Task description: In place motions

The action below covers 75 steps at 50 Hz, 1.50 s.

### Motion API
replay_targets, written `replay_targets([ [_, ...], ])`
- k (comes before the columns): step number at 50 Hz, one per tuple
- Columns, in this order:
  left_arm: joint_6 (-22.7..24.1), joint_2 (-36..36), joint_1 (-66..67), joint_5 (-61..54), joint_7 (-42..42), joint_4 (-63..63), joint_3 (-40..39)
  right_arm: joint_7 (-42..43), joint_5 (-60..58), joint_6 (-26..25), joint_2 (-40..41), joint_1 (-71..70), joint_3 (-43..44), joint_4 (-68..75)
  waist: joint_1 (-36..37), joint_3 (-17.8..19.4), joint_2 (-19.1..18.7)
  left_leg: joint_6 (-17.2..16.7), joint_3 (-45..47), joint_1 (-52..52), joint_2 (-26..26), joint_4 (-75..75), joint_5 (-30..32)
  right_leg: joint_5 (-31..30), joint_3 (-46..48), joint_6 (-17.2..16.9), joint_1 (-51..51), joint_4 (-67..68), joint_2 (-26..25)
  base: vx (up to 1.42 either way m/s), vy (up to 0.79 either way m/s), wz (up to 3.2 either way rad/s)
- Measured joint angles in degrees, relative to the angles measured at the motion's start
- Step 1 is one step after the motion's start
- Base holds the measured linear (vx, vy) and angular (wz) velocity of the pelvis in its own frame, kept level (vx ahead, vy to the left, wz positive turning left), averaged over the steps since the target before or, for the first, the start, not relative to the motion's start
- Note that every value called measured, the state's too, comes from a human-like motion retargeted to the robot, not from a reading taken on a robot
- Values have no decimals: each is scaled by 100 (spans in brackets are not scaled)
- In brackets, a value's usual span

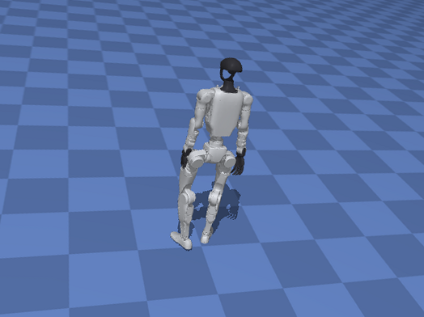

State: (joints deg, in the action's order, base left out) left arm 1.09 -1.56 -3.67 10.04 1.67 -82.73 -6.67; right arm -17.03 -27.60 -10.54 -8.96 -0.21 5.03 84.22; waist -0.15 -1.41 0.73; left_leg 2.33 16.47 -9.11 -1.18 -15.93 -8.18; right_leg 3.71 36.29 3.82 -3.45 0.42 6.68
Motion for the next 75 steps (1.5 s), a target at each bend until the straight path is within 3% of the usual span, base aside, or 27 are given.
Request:
replay_targets([
  [2,-21,-14,37,39,-8,-176,-15,8,17,-6,10,21,-33,68,-41,35,-156,-67,-421,28,158,497,491,24,-132,6,107,-7,-198,21,7,-83],
  [3,-33,-21,76,66,-13,-272,-30,10,10,-12,5,45,-60,118,-109,13,-196,-55,-1225,43,467,557,523,30,-202,5,137,2,-236,23,5,-47],
  [4,-46,-32,114,95,-21,-376,-74,16,-10,-28,8,66,-101,171,-228,-49,-226,-108,-491,165,200,564,399,38,-221,-6,121,29,-242,22,5,-21],
  [5,-60,-46,152,124,-30,-484,-133,25,-37,-48,15,86,-147,226,-371,-132,-253,-195,1011,340,-356,544,197,46,-216,-22,81,66,-233,19,3,-60],
  [7,-105,-88,224,174,-81,-678,-282,100,-45,-80,53,115,-235,335,-354,-149,-292,-326,392,348,-223,658,361,15,-495,-13,45,133,-309,15,2,-89],
  [19,-340,-390,530,204,-117,-858,-580,260,-65,-136,-1,281,-308,662,-571,-294,-287,-357,933,590,-318,845,351,-120,-723,-38,-87,227,-324,8,-2,-38],
  [33,-128,-167,168,19,-6,-275,-303,91,211,-101,-76,80,-210,294,-265,69,-295,-585,863,333,-175,1022,563,-129,201,30,68,-35,-207,-11,-3,57],
  [37,-21,-30,139,-15,-112,-278,-223,70,177,-121,-122,118,-125,262,-158,12,-252,-688,2470,564,-460,1055,229,-78,776,6,103,-94,-93,-13,6,157],
  [40,62,-4,211,-12,-130,-243,-206,111,178,-162,-144,136,-104,326,-289,-84,-192,-529,3480,819,-627,950,109,-1,1291,-50,158,-109,44,-9,8,200],
  [45,106,-138,380,79,-249,-326,-243,96,219,-187,-100,260,-64,439,-252,-260,116,-191,3486,943,-817,264,-152,136,1832,-181,262,-22,412,-2,11,174],
  [50,12,-246,546,-102,-370,-621,-529,113,145,-218,-40,332,-44,536,-162,-477,263,-106,4307,1423,-856,142,-278,221,2449,-317,379,193,642,0,21,147],
  [53,-40,-319,558,-175,-409,-847,-592,87,66,-198,-31,328,21,488,-201,-575,94,-85,4174,1434,-811,314,-44,245,2847,-405,480,350,554,2,30,145],
  [55,-65,-352,576,-164,-435,-946,-566,76,84,-158,-31,358,55,424,-139,-598,-122,-369,4001,1415,-776,646,-101,250,3010,-428,554,469,360,3,30,118],
  [57,-82,-353,567,-126,-421,-998,-527,57,140,-127,-64,386,101,372,-89,-591,-340,-448,4015,1470,-733,1014,-191,201,3245,-441,671,589,195,3,43,124],
  [58,-86,-339,566,-104,-399,-1007,-515,49,169,-121,-89,400,121,359,-123,-602,-418,-441,4014,1516,-721,1106,-234,147,3371,-442,733,634,158,4,47,122],
  [60,-91,-305,529,-54,-335,-1008,-573,37,240,-140,-126,371,118,351,20,-518,-504,-489,3086,1307,-736,1072,-102,-44,3449,-432,876,723,177,0,42,76],
  [64,-69,-249,401,-54,-323,-939,-560,63,462,-60,-127,270,214,340,151,-338,-643,-330,2814,1217,-808,985,-112,-584,3680,-336,1124,1027,350,-7,40,101],
  [67,-66,-255,329,7,-263,-902,-445,-34,431,17,-178,282,162,223,200,-286,-957,-318,2390,1109,-1056,906,-136,-866,3249,171,1067,1818,563,5,33,129],
  [69,-71,-267,322,45,-248,-920,-447,-1,276,0,-206,280,94,183,106,-348,-1067,-306,2151,943,-1125,826,-131,-725,2451,446,700,2573,810,9,40,153],
  [72,-108,-353,284,47,-259,-1012,-485,99,175,-21,-160,227,13,264,-252,-343,-946,-209,1610,732,-870,848,1,-362,739,120,-60,3363,954,2,24,217],
  [75,-161,-481,219,70,-330,-1061,-483,25,251,12,-88,201,-44,337,-437,-263,-848,-145,1215,673,-700,967,168,13,-443,-200,-366,3198,473,-3,6,198],
])
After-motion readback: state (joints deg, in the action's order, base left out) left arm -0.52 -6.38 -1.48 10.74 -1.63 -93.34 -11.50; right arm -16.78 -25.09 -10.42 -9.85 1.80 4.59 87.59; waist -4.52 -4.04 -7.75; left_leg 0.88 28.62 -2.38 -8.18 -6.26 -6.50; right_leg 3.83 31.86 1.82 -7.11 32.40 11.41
